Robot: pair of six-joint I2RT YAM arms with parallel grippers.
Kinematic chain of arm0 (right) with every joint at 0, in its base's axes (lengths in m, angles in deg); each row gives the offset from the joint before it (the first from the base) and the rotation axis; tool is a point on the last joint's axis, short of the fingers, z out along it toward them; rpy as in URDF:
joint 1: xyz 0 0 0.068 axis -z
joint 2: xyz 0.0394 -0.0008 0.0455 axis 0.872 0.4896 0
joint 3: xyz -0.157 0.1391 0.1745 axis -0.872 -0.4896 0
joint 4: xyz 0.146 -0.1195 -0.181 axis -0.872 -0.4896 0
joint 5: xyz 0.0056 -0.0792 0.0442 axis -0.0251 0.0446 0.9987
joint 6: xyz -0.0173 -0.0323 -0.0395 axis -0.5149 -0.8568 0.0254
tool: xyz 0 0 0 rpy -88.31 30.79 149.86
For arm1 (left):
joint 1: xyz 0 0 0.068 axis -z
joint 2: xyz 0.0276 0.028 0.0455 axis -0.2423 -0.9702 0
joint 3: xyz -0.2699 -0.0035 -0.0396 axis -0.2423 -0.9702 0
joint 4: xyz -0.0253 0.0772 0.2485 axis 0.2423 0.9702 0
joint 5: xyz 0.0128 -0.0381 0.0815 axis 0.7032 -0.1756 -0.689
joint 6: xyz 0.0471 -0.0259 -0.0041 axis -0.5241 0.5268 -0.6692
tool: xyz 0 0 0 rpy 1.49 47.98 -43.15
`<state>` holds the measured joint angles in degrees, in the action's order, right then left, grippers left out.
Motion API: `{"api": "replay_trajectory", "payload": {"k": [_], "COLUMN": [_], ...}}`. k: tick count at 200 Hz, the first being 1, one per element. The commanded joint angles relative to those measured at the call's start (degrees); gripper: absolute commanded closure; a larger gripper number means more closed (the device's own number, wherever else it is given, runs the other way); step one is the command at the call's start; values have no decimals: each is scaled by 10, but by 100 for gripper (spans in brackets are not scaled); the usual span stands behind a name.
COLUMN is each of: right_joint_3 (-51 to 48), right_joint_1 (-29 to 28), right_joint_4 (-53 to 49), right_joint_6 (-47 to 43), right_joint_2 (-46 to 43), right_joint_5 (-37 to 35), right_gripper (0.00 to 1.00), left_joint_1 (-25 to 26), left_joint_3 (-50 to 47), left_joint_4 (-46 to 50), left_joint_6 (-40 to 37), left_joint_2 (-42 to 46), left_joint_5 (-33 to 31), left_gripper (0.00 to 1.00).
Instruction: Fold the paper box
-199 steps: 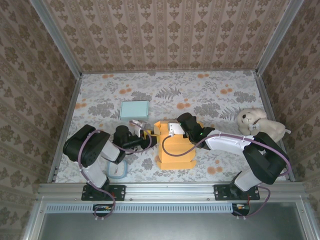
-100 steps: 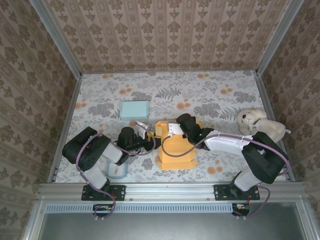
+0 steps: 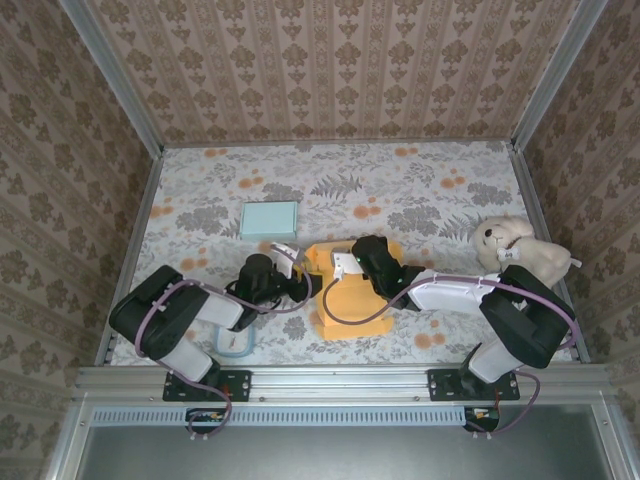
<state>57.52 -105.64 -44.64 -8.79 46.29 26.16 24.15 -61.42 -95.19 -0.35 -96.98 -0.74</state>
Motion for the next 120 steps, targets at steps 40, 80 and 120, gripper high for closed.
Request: {"api": "replay_trajectory", "payload": {"k": [40,80,120], "right_joint_3": [-2,0,1], "right_joint_1": [-3,-2,-3], "right_joint_4": [-18,-27,-38], "right_joint_6": [-6,-1,4], "right_joint_2": [-1,-5,-8], "right_joint_5": [-13,-10,-6], "right_gripper": [100,100,100], "left_joint_1": [1,-22,-46], "left_joint_3": [-49,-51,-56], "left_joint_4": [116,214,193], "left_joint_6": [-35,-33,3], "left_joint_2": [191,268,240], "left_joint_5": [-36,-88,-95], "left_gripper": [36,35,39]}}
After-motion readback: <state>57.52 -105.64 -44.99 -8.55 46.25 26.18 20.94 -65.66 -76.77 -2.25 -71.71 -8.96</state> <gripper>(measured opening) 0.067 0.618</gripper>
